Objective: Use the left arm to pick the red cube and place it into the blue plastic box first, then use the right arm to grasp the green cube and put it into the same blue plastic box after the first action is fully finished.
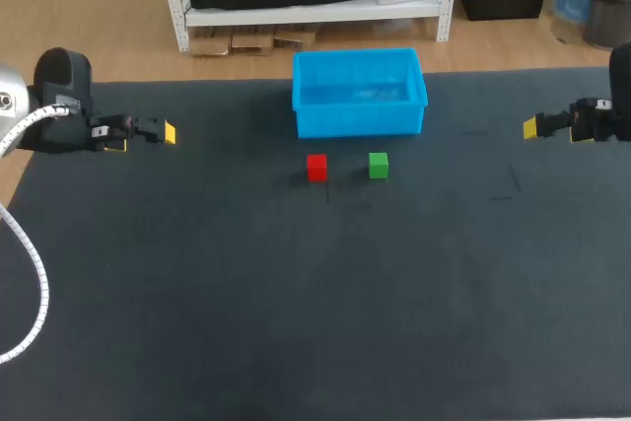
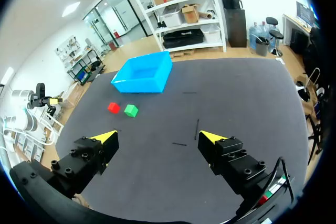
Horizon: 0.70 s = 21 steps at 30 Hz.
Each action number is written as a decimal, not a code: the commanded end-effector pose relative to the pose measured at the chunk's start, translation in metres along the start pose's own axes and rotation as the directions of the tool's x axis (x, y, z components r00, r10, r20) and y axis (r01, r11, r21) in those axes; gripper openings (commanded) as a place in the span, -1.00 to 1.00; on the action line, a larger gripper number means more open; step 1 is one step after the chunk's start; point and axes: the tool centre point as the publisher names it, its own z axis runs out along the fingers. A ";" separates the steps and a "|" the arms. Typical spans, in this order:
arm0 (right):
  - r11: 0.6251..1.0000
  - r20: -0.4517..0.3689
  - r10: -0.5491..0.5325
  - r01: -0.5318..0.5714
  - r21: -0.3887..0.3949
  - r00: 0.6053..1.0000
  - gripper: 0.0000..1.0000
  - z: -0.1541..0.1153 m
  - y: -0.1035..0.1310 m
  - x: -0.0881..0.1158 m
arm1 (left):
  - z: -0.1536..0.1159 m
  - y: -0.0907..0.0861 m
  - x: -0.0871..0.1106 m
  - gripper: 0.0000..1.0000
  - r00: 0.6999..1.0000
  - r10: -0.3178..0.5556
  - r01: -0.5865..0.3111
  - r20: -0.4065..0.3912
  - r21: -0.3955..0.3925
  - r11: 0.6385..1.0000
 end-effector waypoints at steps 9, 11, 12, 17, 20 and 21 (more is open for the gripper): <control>1.000 -0.001 0.000 0.000 0.000 1.000 1.00 0.000 0.000 0.000 | 0.005 0.000 -0.003 1.00 1.000 0.007 -0.007 -0.006 0.007 1.000; 1.000 -0.001 0.000 0.000 0.000 1.000 1.00 0.000 0.000 0.000 | 0.008 -0.002 -0.005 1.00 1.000 0.007 -0.007 -0.019 -0.007 1.000; 1.000 -0.001 0.000 0.000 0.000 1.000 1.00 0.000 0.000 0.000 | 0.010 -0.003 -0.007 1.00 1.000 0.004 -0.005 -0.030 -0.009 1.000; 1.000 -0.001 0.000 0.000 0.000 1.000 1.00 0.000 0.000 0.000 | 0.019 -0.009 -0.015 1.00 0.997 -0.007 0.004 -0.074 -0.047 0.999; 1.000 -0.001 0.000 0.000 0.000 1.000 1.00 0.000 0.000 0.000 | 0.027 -0.016 -0.018 1.00 0.993 -0.006 -0.003 -0.115 -0.079 0.997; 1.000 -0.001 0.000 0.000 0.000 1.000 1.00 0.000 0.000 0.000 | 0.029 -0.018 -0.019 1.00 0.992 -0.012 0.002 -0.123 -0.078 0.997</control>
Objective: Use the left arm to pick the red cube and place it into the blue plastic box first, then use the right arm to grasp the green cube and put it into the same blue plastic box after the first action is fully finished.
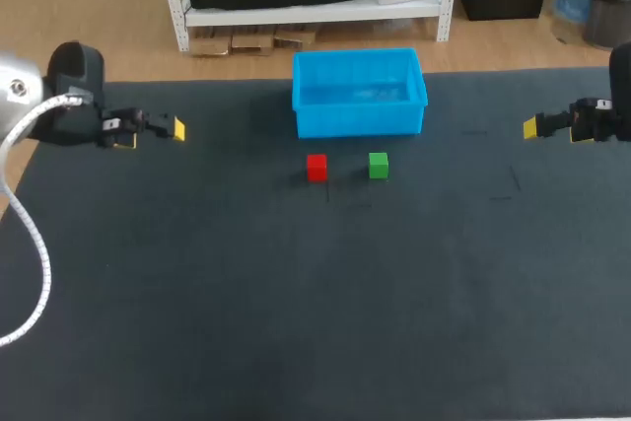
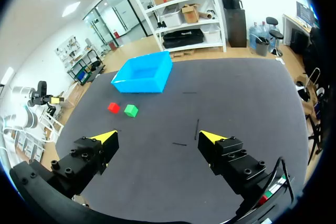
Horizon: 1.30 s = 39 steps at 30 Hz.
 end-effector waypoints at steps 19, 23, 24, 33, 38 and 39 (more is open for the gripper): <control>1.000 -0.001 0.000 0.000 -0.001 1.000 1.00 0.000 0.000 0.000 | 0.053 -0.042 -0.021 1.00 0.968 -0.043 -0.010 -0.247 -0.207 0.978; 1.000 -0.001 0.000 0.000 -0.001 1.000 1.00 0.000 0.000 0.000 | 0.053 -0.044 -0.020 1.00 0.966 -0.035 -0.009 -0.255 -0.169 0.986; 1.000 -0.001 0.000 0.000 -0.001 1.000 1.00 0.000 0.000 0.000 | 0.053 -0.044 -0.020 1.00 0.966 -0.035 -0.009 -0.255 -0.169 0.986; 1.000 -0.001 0.000 0.000 -0.001 1.000 1.00 0.000 0.000 0.000 | 0.053 -0.044 -0.020 1.00 0.966 -0.035 -0.009 -0.255 -0.169 0.986; 1.000 -0.001 0.000 0.000 -0.001 1.000 1.00 0.000 0.000 0.000 | 0.053 -0.044 -0.020 1.00 0.966 -0.035 -0.009 -0.255 -0.169 0.986; 1.000 -0.001 0.000 0.000 -0.001 1.000 1.00 0.000 0.000 0.000 | 0.053 -0.044 -0.020 1.00 0.966 -0.035 -0.009 -0.255 -0.169 0.986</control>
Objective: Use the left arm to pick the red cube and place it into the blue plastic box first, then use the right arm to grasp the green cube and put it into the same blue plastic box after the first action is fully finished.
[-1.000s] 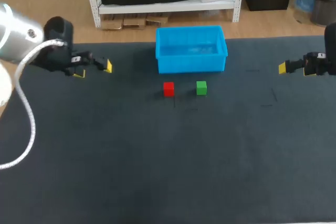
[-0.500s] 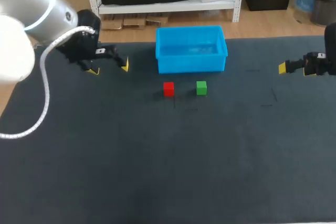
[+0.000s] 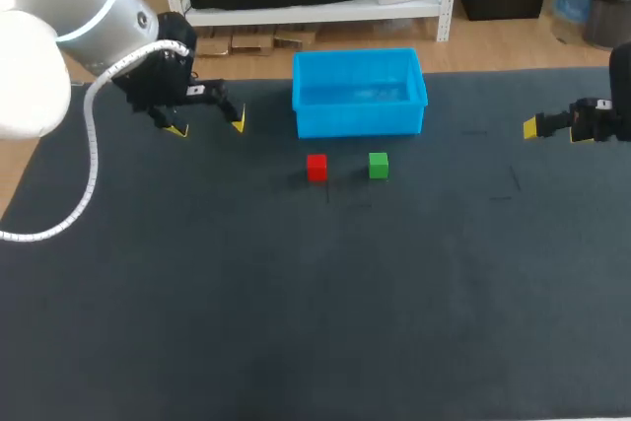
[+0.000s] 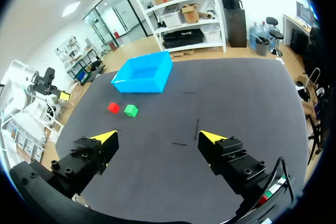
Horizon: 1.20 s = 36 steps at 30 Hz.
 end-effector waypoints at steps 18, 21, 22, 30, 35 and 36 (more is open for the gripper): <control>1.000 -0.001 0.000 0.000 -0.001 1.000 1.00 0.000 0.000 0.000 | 0.052 -0.053 -0.047 1.00 0.976 -0.090 0.053 -0.200 -0.186 0.981; 1.000 -0.001 0.000 0.000 -0.001 1.000 1.00 0.000 0.000 0.000 | 0.057 -0.057 -0.053 1.00 0.970 -0.122 0.078 -0.210 -0.210 0.975; 1.000 -0.001 0.000 0.000 -0.001 1.000 1.00 0.000 0.000 0.000 | 0.059 -0.058 -0.055 1.00 0.968 -0.132 0.086 -0.214 -0.213 0.973; 1.000 -0.001 0.000 0.000 -0.001 1.000 1.00 0.000 0.000 0.000 | 0.076 -0.064 -0.059 1.00 0.959 -0.182 0.124 -0.216 -0.258 0.958; 1.000 -0.001 0.000 0.000 -0.001 1.000 1.00 0.000 0.000 0.000 | 0.084 -0.073 -0.058 1.00 0.960 -0.175 0.113 -0.219 -0.269 0.956; 1.000 -0.001 0.000 0.000 -0.001 1.000 1.00 0.000 0.000 0.000 | 0.086 -0.074 -0.058 1.00 0.960 -0.174 0.112 -0.218 -0.269 0.957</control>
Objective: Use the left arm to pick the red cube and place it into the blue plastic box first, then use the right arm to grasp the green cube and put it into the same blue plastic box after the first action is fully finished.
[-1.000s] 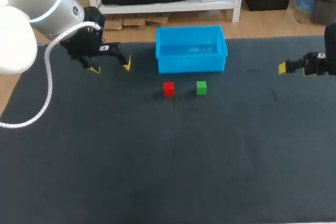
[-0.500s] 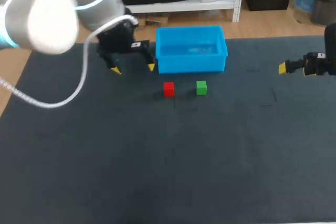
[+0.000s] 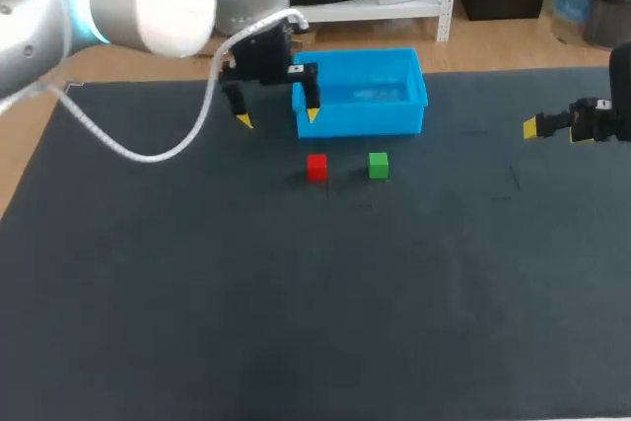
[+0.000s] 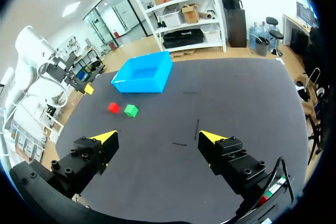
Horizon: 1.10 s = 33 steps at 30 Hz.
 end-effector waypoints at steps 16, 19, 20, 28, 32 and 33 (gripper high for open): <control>1.000 -0.001 0.000 0.000 -0.001 1.000 1.00 0.000 0.000 0.000 | 0.042 -0.024 -0.011 1.00 0.999 0.001 -0.001 -0.046 -0.004 1.000; 1.000 -0.001 0.000 0.000 -0.001 1.000 1.00 0.000 0.000 0.000 | 0.049 -0.025 -0.012 1.00 0.999 -0.001 -0.001 -0.047 -0.027 1.000; 1.000 -0.001 0.000 0.000 -0.001 1.000 1.00 0.000 0.000 0.000 | 0.051 -0.025 -0.012 1.00 0.999 0.002 -0.004 -0.042 -0.037 0.999; 1.000 -0.001 0.000 0.000 -0.001 1.000 1.00 0.000 0.000 0.000 | 0.067 -0.029 -0.013 1.00 1.000 0.011 -0.011 -0.012 -0.024 1.000; 1.000 -0.001 0.000 0.000 -0.001 1.000 1.00 0.000 0.000 0.000 | 0.076 -0.031 -0.013 1.00 1.000 0.008 -0.008 -0.016 -0.020 1.000; 1.000 -0.001 0.000 0.000 -0.001 1.000 1.00 0.000 0.000 0.000 | 0.077 -0.032 -0.013 1.00 1.000 0.007 -0.008 -0.016 -0.019 1.000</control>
